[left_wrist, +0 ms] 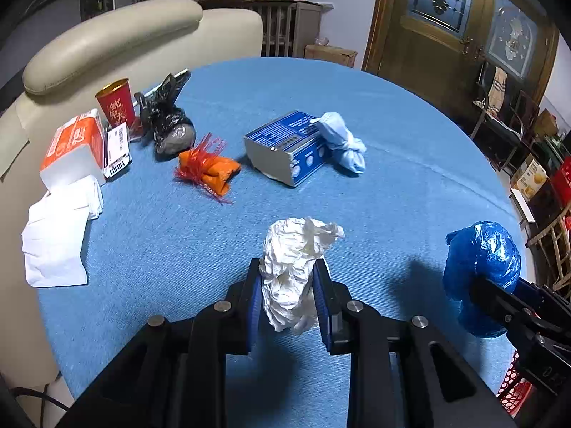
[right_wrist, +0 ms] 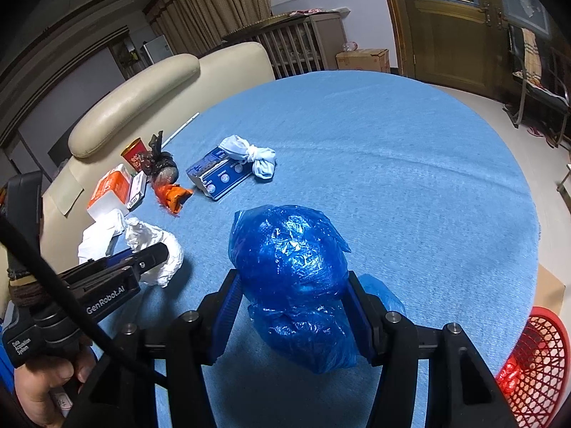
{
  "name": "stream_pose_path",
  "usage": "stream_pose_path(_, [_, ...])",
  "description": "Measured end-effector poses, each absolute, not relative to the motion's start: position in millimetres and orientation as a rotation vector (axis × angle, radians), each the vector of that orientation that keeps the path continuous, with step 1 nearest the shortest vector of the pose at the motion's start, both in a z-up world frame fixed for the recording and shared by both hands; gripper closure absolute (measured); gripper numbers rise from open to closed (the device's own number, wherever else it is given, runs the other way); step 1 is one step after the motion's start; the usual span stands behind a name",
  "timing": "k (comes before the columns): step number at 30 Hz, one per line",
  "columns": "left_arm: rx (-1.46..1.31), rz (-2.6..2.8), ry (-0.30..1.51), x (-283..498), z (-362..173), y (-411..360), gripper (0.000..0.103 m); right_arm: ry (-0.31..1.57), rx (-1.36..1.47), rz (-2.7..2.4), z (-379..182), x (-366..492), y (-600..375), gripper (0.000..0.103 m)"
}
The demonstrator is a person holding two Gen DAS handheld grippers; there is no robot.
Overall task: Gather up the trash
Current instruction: 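Carry the blue bag and white paper over the red wastebasket with both grippers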
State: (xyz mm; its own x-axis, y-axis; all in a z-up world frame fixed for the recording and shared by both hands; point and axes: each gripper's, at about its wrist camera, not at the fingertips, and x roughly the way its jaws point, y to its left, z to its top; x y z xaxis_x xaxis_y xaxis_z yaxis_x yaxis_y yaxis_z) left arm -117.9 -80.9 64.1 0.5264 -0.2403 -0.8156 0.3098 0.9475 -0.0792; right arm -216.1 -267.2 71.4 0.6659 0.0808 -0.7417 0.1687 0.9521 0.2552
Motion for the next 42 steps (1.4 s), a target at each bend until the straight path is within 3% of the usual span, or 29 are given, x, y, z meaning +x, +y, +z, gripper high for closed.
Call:
stream_pose_path(19, [0.102, -0.399, 1.0, -48.0, 50.9, -70.8, 0.074, 0.926, 0.356, -0.066, 61.5, -134.0, -255.7, 0.044])
stream_pose_path(23, [0.143, -0.425, 1.084, -43.5, 50.0, -75.4, 0.075, 0.996, 0.42, -0.12, 55.9, -130.5, -265.3, 0.044])
stream_pose_path(27, [0.177, -0.458, 1.1, -48.0, 56.7, -82.8, 0.075, 1.011, 0.463, -0.173, 64.1, -145.6, -273.2, 0.044])
stream_pose_path(42, [0.191, -0.661, 0.88, -149.3, 94.7, -143.4, 0.075, 0.743, 0.501, -0.366, 95.5, -293.1, -317.9, 0.044])
